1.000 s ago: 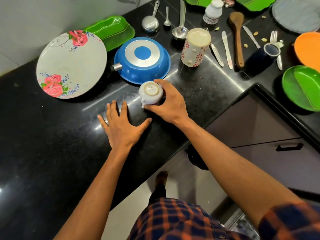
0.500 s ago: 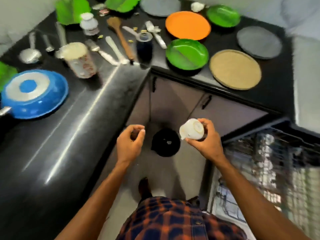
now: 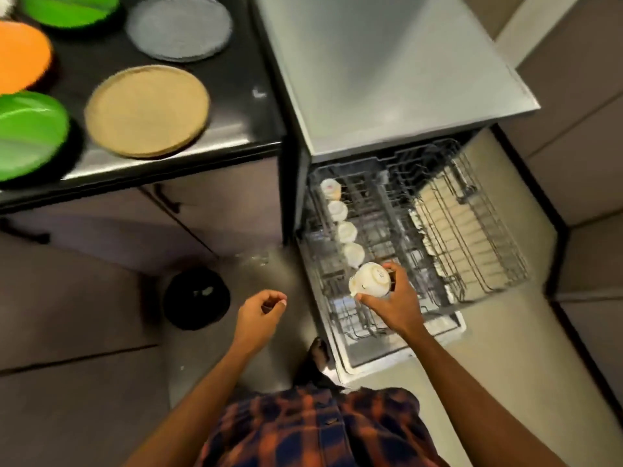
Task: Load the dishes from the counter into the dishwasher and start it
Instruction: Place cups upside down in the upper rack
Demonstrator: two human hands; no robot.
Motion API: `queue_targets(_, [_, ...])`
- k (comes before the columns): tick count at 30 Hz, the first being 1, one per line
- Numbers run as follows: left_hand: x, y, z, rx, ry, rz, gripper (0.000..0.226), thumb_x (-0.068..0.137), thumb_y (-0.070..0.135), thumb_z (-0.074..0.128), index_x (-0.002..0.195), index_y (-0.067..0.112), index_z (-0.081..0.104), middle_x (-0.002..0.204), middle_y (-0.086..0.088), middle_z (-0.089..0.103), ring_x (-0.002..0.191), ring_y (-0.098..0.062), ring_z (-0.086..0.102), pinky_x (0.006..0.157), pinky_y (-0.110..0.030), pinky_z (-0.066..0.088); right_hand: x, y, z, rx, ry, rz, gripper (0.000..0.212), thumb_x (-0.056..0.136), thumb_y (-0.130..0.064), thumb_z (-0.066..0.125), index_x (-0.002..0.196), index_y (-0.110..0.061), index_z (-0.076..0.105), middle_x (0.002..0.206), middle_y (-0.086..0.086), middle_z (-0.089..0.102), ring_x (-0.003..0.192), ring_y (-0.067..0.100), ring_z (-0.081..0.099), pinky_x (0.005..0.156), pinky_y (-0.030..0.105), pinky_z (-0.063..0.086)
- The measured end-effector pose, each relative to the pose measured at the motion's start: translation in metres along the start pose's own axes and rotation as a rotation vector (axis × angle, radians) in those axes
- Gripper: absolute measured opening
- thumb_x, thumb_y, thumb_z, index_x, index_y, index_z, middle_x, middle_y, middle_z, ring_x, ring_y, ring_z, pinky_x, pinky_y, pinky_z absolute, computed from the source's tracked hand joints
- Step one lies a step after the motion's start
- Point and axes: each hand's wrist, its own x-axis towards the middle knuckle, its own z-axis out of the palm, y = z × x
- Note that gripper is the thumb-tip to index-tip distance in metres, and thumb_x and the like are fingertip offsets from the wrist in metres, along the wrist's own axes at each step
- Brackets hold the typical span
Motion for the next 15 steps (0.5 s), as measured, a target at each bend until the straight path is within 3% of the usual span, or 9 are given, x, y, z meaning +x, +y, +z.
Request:
queue_targets(4, [0.028, 0.031, 0.054, 0.06, -0.123, -0.016, 0.02, 0.09, 0.013, 0.069, 0.082, 0.031, 0.068, 0.072, 0.005, 0.066, 0.075, -0.023, 0.068, 0.073, -0.035, 0.054, 0.015, 0.051, -0.033, 0.017, 0.045, 0.134, 0.081, 0.065, -0.039, 0.094, 0.132, -0.032, 0.05, 0.123, -0.008, 0.06, 0.112, 0.018, 0.061, 0.093, 0.039, 0.055])
queue_targets(7, [0.046, 0.044, 0.083, 0.091, -0.223, -0.031, 0.018, 0.09, 0.016, 0.07, 0.086, 0.033, 0.065, 0.076, 0.004, 0.064, 0.077, -0.021, 0.065, 0.075, -0.033, 0.052, 0.024, 0.074, -0.037, -0.004, 0.068, 0.249, 0.078, 0.063, -0.031, 0.095, 0.13, -0.025, 0.055, 0.114, -0.007, 0.06, 0.111, 0.02, 0.06, 0.094, 0.037, 0.052])
queue_targets(11, [0.072, 0.059, 0.11, 0.118, -0.301, -0.099, 0.016, 0.095, 0.022, 0.066, 0.107, 0.028, 0.059, 0.086, 0.004, 0.064, 0.084, -0.016, 0.064, 0.077, -0.03, 0.048, 0.036, 0.098, -0.022, -0.107, 0.026, 0.272, 0.08, 0.062, -0.031, 0.094, 0.131, -0.022, 0.052, 0.119, 0.001, 0.066, 0.112, 0.025, 0.062, 0.095, 0.037, 0.051])
queue_targets(15, [0.104, 0.061, 0.13, 0.086, -0.316, -0.229, 0.044, 0.094, 0.023, 0.067, 0.134, 0.019, 0.049, 0.088, 0.004, 0.065, 0.087, -0.019, 0.064, 0.084, -0.042, 0.054, 0.052, 0.112, 0.003, -0.197, -0.009, 0.221, 0.074, 0.07, -0.023, 0.087, 0.135, -0.017, 0.051, 0.12, 0.012, 0.064, 0.109, 0.035, 0.062, 0.088, 0.041, 0.051])
